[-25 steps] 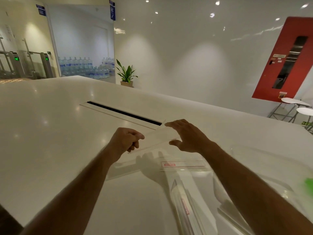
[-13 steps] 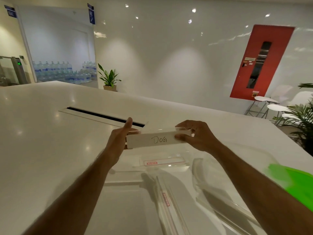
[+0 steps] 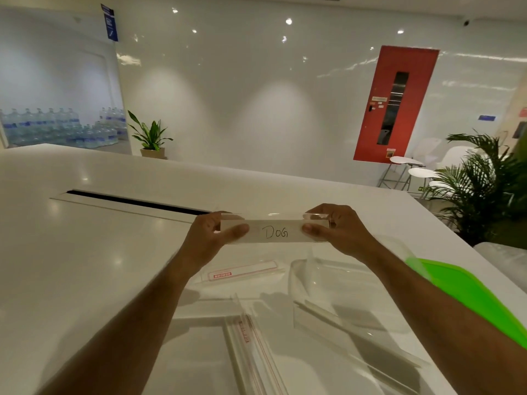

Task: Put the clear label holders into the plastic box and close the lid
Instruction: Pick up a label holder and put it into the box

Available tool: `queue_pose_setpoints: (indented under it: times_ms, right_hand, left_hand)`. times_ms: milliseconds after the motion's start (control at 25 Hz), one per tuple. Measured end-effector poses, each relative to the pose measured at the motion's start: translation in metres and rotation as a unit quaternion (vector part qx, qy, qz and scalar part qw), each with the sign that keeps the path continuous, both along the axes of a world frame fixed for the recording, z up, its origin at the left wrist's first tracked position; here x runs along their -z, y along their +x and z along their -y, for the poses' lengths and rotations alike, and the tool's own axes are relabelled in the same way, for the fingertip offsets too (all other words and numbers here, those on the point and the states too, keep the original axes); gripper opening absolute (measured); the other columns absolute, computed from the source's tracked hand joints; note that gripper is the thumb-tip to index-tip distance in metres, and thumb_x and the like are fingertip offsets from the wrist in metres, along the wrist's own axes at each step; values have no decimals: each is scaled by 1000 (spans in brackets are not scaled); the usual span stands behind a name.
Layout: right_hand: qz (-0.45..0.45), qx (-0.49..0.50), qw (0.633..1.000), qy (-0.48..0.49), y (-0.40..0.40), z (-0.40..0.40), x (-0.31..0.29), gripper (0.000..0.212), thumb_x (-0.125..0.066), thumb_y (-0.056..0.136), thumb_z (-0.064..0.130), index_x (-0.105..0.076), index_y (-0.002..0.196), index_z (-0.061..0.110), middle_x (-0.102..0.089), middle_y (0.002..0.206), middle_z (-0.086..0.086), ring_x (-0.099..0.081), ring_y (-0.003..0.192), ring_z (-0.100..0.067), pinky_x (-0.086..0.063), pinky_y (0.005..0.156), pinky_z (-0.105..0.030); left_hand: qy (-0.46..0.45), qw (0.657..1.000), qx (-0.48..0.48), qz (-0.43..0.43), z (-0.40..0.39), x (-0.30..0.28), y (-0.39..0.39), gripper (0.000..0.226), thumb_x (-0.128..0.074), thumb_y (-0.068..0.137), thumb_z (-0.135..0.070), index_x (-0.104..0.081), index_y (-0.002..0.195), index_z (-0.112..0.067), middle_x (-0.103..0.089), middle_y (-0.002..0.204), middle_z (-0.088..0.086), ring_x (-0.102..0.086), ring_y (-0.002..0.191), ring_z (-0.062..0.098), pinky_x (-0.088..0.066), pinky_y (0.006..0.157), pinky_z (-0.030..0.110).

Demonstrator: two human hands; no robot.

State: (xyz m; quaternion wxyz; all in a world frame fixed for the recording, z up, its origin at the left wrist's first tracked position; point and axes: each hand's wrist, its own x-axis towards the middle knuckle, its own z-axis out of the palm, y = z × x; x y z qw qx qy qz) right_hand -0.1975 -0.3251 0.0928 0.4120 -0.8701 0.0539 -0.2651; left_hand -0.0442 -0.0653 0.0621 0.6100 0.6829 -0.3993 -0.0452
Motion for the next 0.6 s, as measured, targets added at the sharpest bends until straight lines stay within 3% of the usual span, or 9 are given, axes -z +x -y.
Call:
queue_pose_setpoints:
  times_ms: [160, 320, 480, 600]
  right_hand:
    - [-16, 28, 999, -6, -27, 25, -1, 25, -86, 69, 40, -75, 91, 32, -76, 90, 7, -74, 82, -11, -59, 70, -26]
    - [-39, 48, 998, -31, -58, 54, -8, 39, -85, 57, 55, -77, 90, 36, -77, 93, 10, -74, 86, -13, -60, 72, -27]
    - [-82, 83, 989, -86, -87, 83, -16, 35, -90, 56, 47, -74, 87, 46, -76, 88, 19, -71, 86, -2, -59, 82, -26]
    - [-141, 103, 976, -132, -99, 102, -18, 49, -92, 59, 37, -75, 105, 29, -76, 99, 13, -70, 95, -5, -55, 89, -26]
  left_hand:
    - [57, 997, -11, 55, 30, -5, -3, 51, -79, 68, -55, -76, 105, -21, -76, 95, -6, -71, 87, 9, -58, 73, 21]
    - [97, 989, 12, 114, 64, -12, -12, 41, -81, 71, -49, -77, 104, -25, -75, 91, -14, -69, 82, -3, -54, 71, 12]
    - [125, 977, 45, 169, 101, -21, -26, 45, -80, 70, -52, -76, 105, -25, -72, 93, -16, -67, 89, 1, -52, 76, 9]
    - [177, 955, 80, 223, 128, -27, -35, 42, -81, 75, -46, -73, 108, -22, -71, 94, -14, -67, 87, 7, -50, 68, 6]
